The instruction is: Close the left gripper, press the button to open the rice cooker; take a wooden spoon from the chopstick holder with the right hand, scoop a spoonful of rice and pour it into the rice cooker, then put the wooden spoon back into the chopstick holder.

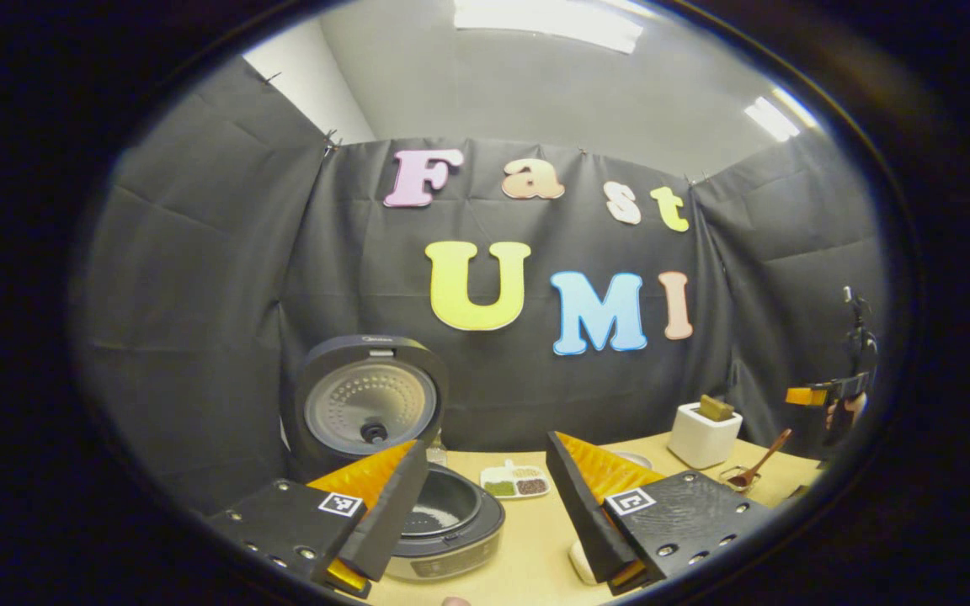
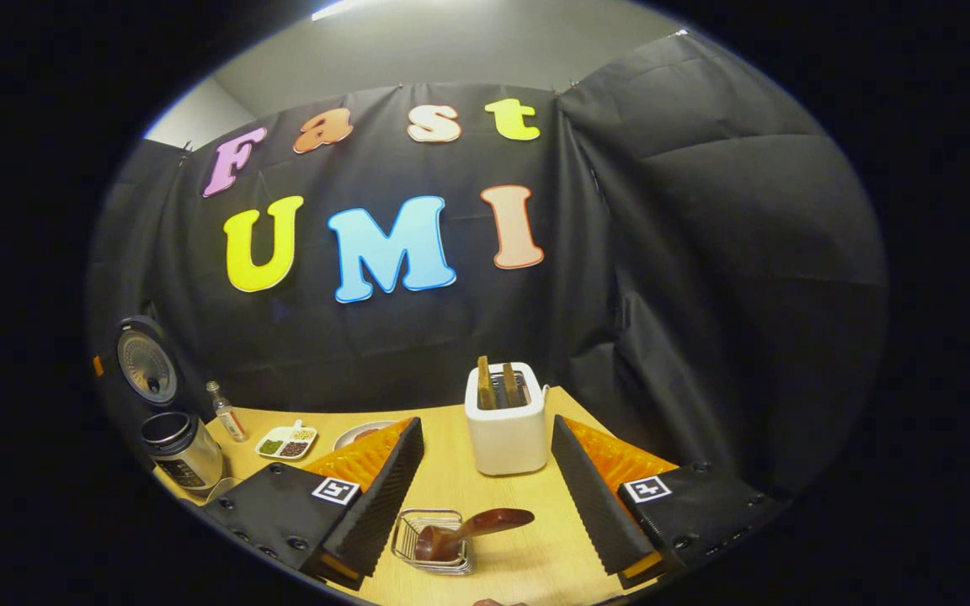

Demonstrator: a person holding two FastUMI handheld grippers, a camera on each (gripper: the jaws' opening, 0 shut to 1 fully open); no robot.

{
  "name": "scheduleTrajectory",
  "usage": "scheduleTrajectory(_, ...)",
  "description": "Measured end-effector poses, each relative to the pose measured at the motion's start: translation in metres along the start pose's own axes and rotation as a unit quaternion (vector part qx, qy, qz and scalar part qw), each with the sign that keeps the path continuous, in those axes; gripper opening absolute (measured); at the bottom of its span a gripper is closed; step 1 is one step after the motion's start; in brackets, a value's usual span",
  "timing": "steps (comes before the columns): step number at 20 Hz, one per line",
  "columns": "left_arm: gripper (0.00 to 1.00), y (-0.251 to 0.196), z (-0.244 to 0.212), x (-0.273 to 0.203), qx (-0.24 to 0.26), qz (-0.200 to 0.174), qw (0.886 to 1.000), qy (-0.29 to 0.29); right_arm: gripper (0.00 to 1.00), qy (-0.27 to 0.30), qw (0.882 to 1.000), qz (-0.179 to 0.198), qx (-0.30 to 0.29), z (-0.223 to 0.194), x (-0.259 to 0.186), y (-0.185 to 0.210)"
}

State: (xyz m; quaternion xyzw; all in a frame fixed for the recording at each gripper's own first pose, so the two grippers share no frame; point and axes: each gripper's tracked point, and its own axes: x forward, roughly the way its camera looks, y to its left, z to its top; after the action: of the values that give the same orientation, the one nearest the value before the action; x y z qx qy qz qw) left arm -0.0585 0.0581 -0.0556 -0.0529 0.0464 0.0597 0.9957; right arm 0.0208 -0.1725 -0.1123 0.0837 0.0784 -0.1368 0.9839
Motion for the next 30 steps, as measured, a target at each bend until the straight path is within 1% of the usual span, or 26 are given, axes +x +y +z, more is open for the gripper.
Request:
scheduleTrajectory(3, 0.89, 0.006, -0.006, -0.001, -0.007, 0.002, 1.000, 0.001, 0.98, 0.018, 0.999, -0.016, 0.025, -0.026, 0.008, -0.017)
scheduleTrajectory(5, 0.88, 0.006, -0.015, 0.002, -0.006, 0.002, 1.000, 0.009, 0.98, 0.026, 0.999, -0.004, 0.045, -0.043, 0.011, -0.017)
scheduleTrajectory(6, 0.89, 0.004, -0.021, 0.002, -0.006, 0.001, 1.000, 0.013, 0.98, 0.028, 0.998, 0.005, 0.056, -0.051, 0.014, -0.014)
scheduleTrajectory(7, 0.88, 0.001, -0.027, 0.004, -0.005, -0.001, 1.000, 0.021, 0.98, 0.030, 0.997, 0.013, 0.065, -0.058, 0.017, -0.011)
scheduleTrajectory(11, 0.89, -0.014, -0.044, 0.008, 0.005, -0.015, 0.999, 0.043, 0.98, 0.037, 0.996, 0.023, 0.084, -0.086, 0.033, -0.005)
scheduleTrajectory(14, 0.89, -0.027, -0.047, 0.012, 0.004, -0.030, 0.998, 0.053, 0.98, 0.049, 0.990, 0.052, 0.121, -0.107, 0.041, 0.010)
scheduleTrajectory(15, 0.89, -0.029, -0.046, 0.012, 0.006, -0.033, 0.998, 0.052, 0.93, 0.054, 0.988, 0.059, 0.134, -0.112, 0.044, 0.015)
scheduleTrajectory(16, 0.89, -0.031, -0.045, 0.013, 0.009, -0.034, 0.998, 0.052, 0.98, 0.058, 0.986, 0.064, 0.139, -0.118, 0.047, 0.019)
scheduleTrajectory(20, 0.89, -0.038, -0.044, 0.013, 0.018, -0.041, 0.998, 0.051, 0.98, 0.072, 0.986, 0.069, 0.131, -0.130, 0.060, 0.032)
scheduleTrajectory(21, 0.89, -0.039, -0.045, 0.012, 0.020, -0.043, 0.997, 0.054, 0.93, 0.076, 0.986, 0.072, 0.131, -0.134, 0.065, 0.034)
scheduleTrajectory(22, 0.89, -0.038, -0.047, 0.013, 0.021, -0.043, 0.997, 0.056, 0.92, 0.079, 0.985, 0.073, 0.134, -0.134, 0.068, 0.037)
scheduleTrajectory(23, 0.89, -0.037, -0.046, 0.014, 0.022, -0.043, 0.997, 0.054, 0.85, 0.076, 0.984, 0.082, 0.139, -0.133, 0.068, 0.041)
scheduleTrajectory(24, 0.89, -0.036, -0.047, 0.015, 0.022, -0.043, 0.997, 0.054, 0.77, 0.075, 0.984, 0.077, 0.143, -0.129, 0.066, 0.041)
scheduleTrajectory(25, 0.89, -0.035, -0.046, 0.016, 0.021, -0.043, 0.997, 0.055, 0.48, 0.073, 0.984, 0.072, 0.146, -0.129, 0.073, 0.039)
scheduleTrajectory(26, 0.89, -0.033, -0.047, 0.017, 0.020, -0.042, 0.997, 0.054, 0.38, 0.071, 0.984, 0.067, 0.150, -0.128, 0.074, 0.036)
scheduleTrajectory(27, 0.89, -0.030, -0.048, 0.018, 0.019, -0.040, 0.998, 0.054, 0.22, 0.070, 0.983, 0.065, 0.158, -0.127, 0.074, 0.035)
scheduleTrajectory(30, 0.89, -0.025, -0.053, 0.018, 0.008, -0.040, 0.998, 0.057, 0.24, 0.077, 0.981, 0.058, 0.168, -0.125, 0.076, 0.035)
